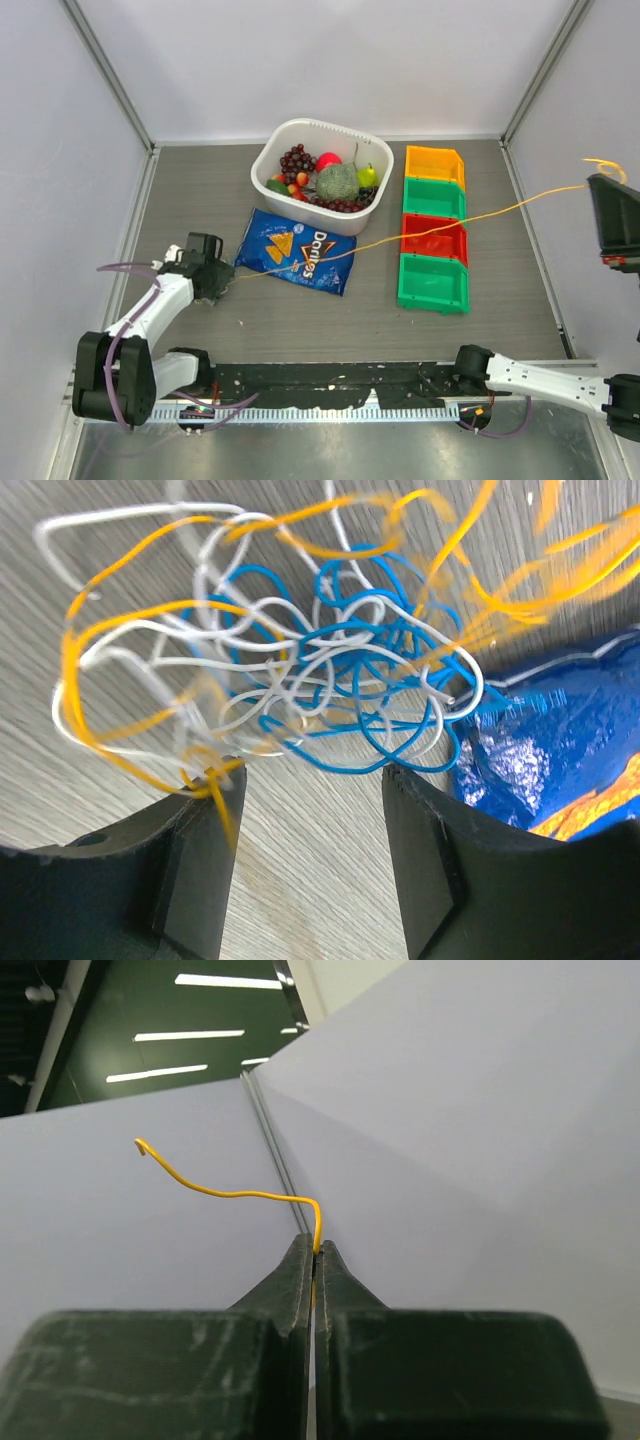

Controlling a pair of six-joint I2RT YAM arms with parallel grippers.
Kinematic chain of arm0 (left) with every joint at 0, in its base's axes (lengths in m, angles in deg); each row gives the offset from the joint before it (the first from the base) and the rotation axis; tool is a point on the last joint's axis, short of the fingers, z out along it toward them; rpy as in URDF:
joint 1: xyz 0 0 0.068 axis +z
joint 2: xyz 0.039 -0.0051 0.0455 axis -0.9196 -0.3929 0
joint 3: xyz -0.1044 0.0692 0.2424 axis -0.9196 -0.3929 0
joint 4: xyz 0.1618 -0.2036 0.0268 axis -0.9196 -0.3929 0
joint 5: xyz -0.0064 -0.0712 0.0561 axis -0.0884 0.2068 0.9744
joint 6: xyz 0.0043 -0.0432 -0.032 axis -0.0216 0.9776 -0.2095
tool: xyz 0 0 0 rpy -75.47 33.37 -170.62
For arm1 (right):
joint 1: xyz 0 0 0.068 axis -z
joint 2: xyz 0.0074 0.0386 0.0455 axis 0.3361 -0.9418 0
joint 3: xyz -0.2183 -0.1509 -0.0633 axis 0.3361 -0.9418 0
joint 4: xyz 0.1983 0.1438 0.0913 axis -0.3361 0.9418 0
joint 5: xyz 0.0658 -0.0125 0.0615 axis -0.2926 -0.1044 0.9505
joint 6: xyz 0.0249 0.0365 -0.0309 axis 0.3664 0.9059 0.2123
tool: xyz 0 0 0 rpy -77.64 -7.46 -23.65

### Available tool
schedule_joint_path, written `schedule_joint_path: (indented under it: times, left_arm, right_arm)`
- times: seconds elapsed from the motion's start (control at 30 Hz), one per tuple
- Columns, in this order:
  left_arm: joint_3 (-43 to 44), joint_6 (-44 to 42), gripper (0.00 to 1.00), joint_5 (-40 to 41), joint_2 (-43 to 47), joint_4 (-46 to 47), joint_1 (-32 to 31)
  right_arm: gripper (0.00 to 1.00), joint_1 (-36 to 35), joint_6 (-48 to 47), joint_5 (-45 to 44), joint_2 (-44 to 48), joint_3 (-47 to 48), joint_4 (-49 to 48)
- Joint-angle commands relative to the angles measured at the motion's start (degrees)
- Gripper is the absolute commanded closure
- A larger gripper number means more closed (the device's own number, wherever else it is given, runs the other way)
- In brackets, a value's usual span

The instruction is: Untangle the cables

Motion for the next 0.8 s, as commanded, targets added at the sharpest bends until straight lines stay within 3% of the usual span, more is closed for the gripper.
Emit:
schedule_joint_path:
  times: [0.0, 0.3, 0.47, 0.77]
  left_arm:
    - [1.19, -3.62, 0.39, 5.65, 2.14, -3.38, 3.23]
    - [1.20, -7.32, 0.37, 2.14, 0.74, -1.71, 10.62]
    - [1.28, -8.54, 0.37, 1.52, 0.56, -1.36, 12.64]
    - [1.28, -10.04, 0.37, 1.43, 1.08, -1.27, 15.10]
  right_arm:
    - [0.99, 0.17, -0.98, 0.04, 0.09, 1.54, -3.70]
    - [0.99, 0.17, -0.72, 1.53, 2.47, 4.44, -5.63]
    - [0.99, 0.17, -1.33, 0.48, 0.89, 9.80, -0.72]
    - [0.99, 0.17, -2.56, 1.01, 2.03, 10.32, -2.65]
